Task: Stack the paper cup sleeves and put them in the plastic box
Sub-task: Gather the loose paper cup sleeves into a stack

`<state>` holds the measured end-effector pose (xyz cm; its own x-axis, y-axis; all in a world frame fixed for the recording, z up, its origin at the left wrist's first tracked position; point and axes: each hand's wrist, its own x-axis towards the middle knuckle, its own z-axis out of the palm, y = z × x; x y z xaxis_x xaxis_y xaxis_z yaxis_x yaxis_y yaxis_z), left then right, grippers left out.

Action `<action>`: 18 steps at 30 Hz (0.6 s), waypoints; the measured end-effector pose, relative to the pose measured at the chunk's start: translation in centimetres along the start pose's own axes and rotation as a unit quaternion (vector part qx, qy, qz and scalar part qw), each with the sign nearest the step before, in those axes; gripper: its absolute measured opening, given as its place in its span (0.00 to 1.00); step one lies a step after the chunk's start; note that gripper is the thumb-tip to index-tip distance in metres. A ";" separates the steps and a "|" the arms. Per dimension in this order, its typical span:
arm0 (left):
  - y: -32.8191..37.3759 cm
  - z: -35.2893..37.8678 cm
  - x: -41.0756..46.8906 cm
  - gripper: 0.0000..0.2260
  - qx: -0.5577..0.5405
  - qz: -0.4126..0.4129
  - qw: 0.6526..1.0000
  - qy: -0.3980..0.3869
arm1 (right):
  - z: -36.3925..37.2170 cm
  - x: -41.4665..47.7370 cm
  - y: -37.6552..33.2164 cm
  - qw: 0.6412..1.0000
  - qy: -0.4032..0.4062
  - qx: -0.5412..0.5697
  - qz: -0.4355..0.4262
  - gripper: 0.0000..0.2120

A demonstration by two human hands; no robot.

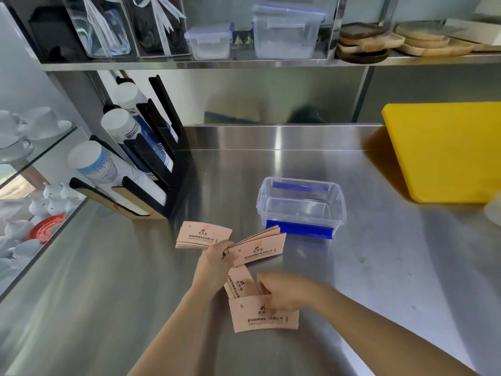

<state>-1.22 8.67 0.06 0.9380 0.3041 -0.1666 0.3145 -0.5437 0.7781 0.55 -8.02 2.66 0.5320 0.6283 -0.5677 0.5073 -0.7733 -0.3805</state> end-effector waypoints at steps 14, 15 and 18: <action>1.5 0.1 0.3 0.18 0.037 0.075 0.986 -0.146 | -1.9 1.5 3.5 0.926 0.360 -0.111 0.040 0.15; 1.6 0.0 0.3 0.18 0.040 0.073 0.984 -0.155 | -1.8 1.6 3.6 0.921 0.369 -0.112 0.047 0.14; 1.8 -0.2 0.4 0.16 0.047 0.067 0.983 -0.164 | -1.7 2.1 4.1 0.921 0.368 -0.102 0.080 0.14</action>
<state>-0.33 7.95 1.50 0.9636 -0.0358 -0.2651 0.1824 -0.6370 0.7490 4.92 -9.70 1.14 0.8887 0.4525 0.0732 0.4584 -0.8764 -0.1477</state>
